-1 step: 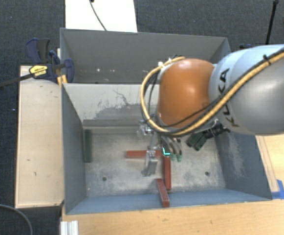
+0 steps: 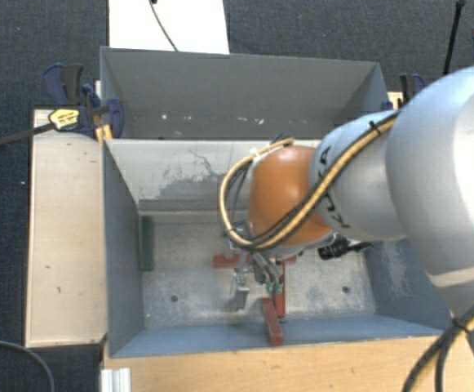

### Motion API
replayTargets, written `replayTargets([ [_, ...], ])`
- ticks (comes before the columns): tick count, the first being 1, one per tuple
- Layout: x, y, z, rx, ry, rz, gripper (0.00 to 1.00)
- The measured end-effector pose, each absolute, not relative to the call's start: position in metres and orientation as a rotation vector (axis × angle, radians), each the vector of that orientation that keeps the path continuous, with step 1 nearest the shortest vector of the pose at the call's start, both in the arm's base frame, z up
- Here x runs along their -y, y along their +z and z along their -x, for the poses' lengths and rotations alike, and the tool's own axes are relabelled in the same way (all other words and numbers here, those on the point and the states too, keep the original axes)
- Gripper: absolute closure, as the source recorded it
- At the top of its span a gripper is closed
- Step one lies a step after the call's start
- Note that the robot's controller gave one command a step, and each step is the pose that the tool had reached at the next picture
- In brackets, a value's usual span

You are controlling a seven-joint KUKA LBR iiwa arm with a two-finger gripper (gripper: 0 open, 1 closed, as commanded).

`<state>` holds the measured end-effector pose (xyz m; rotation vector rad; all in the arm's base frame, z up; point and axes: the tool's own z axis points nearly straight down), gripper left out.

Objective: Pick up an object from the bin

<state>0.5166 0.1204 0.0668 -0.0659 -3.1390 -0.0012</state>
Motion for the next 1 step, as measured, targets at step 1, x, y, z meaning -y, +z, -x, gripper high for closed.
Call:
replayTargets([
  [1,-0.121,0.0711,-0.518,3.144,-0.004,0.073,1.0],
])
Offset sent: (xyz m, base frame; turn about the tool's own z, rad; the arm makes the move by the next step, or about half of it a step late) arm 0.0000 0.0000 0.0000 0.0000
